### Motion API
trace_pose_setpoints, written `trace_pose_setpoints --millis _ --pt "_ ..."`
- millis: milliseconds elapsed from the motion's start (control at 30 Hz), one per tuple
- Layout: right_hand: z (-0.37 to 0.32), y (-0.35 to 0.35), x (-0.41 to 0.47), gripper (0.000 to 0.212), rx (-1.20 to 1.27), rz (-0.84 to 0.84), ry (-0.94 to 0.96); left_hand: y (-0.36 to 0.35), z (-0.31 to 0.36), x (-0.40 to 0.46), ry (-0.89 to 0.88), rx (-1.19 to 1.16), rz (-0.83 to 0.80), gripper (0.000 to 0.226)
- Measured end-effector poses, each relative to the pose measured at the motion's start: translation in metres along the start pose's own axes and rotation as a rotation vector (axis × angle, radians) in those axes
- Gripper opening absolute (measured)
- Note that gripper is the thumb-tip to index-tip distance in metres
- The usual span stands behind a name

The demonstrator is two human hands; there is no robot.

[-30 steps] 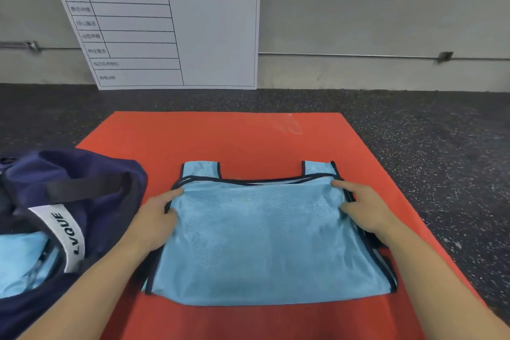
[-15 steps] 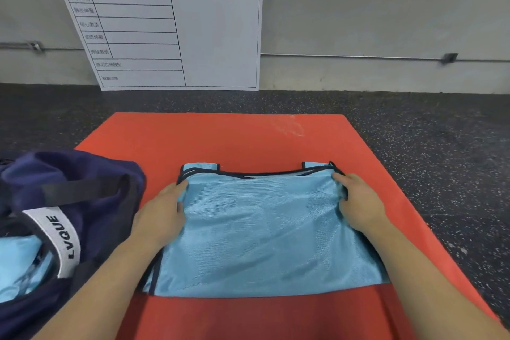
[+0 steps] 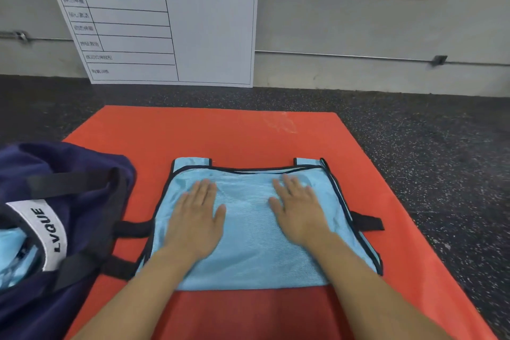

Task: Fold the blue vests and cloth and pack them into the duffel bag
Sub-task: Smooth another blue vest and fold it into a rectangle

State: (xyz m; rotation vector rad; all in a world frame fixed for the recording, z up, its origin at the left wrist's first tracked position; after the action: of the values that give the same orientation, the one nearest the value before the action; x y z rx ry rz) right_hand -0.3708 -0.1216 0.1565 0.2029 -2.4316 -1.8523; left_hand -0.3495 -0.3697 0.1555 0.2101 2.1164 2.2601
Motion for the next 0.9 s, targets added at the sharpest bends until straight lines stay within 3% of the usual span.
trace_pose_setpoints --millis 133,200,300,400,467,633,733,833,900 --pt "0.07 0.027 -0.009 0.066 -0.084 0.061 -0.28 0.007 -0.043 -0.001 0.15 0.104 -0.009 0.078" --pt "0.066 0.03 -0.015 0.065 -0.115 0.142 -0.294 0.012 -0.048 -0.005 0.193 0.124 -0.005 0.07" --pt "0.007 0.02 -0.017 0.067 -0.068 0.215 -0.035 0.016 -0.021 -0.016 0.08 0.049 0.099 0.076" --pt "-0.057 -0.003 -0.032 0.078 0.05 0.102 0.205 0.001 0.015 -0.036 -0.095 -0.062 0.067 0.089" --pt "-0.063 -0.014 -0.042 0.079 0.041 0.023 0.23 -0.004 0.009 -0.044 -0.105 -0.043 0.033 0.092" --pt "0.042 0.014 -0.04 0.095 -0.048 0.103 -0.095 0.013 -0.067 -0.042 0.083 0.065 0.023 0.096" --pt "0.071 0.03 -0.053 0.071 -0.091 0.124 -0.227 0.022 -0.075 -0.05 0.092 0.113 0.051 0.089" --pt "0.021 0.024 -0.059 0.083 -0.043 0.116 -0.023 0.015 -0.032 -0.067 -0.104 0.091 0.113 0.069" --pt "-0.021 0.01 -0.065 0.089 0.008 0.041 0.137 0.005 -0.005 -0.08 -0.173 0.037 0.09 0.069"
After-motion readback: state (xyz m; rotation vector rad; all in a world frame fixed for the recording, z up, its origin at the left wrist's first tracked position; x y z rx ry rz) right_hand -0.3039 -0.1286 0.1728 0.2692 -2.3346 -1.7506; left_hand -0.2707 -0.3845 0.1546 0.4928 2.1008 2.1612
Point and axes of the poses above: each hand's wrist, its own x-axis towards the middle knuckle, its own y-axis out of the back of the hand, z = x × y, the point moved 1 cm from there along x, towards the middle knuckle, and after that the axes turned 7 degrees about x, right-handed, at the moved point
